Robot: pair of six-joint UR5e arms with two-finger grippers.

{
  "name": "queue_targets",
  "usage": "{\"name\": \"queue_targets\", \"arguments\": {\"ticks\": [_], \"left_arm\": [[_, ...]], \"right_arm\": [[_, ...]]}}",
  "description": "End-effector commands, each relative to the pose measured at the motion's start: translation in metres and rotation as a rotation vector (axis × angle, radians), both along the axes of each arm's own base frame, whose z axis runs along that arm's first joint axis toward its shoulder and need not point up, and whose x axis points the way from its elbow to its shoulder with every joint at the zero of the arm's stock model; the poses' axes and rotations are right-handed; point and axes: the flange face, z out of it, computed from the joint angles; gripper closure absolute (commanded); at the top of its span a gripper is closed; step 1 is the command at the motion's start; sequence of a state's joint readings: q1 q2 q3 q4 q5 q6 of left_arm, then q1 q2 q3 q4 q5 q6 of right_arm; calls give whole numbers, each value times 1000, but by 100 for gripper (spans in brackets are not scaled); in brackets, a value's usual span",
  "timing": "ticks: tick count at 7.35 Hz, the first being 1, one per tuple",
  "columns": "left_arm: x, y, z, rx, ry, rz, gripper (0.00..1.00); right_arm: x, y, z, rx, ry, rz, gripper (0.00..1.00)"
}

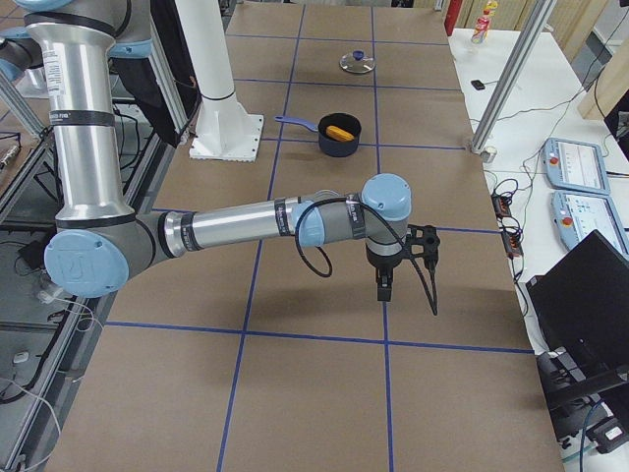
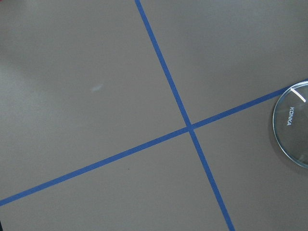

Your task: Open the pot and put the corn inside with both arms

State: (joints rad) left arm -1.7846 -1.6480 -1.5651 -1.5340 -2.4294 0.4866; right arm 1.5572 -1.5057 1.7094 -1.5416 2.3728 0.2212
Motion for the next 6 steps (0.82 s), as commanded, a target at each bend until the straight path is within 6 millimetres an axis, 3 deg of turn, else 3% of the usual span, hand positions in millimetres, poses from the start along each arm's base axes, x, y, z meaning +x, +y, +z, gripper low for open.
{"name": "queue_targets", "arguments": {"ticks": [1, 2, 5, 6], "left_arm": [[-5, 7, -5, -4, 1, -12, 2], [-5, 9, -4, -4, 3, -12, 2], [-5, 9, -3, -7, 4, -12, 2], [-5, 9, -3, -6, 3, -12, 2]], "right_arm": [[0, 2, 1, -2, 1, 1, 0], [2, 3, -1, 2, 0, 5, 0], [3, 45, 2, -5, -1, 8, 0], [4, 45, 5, -11, 1, 8, 0]]}}
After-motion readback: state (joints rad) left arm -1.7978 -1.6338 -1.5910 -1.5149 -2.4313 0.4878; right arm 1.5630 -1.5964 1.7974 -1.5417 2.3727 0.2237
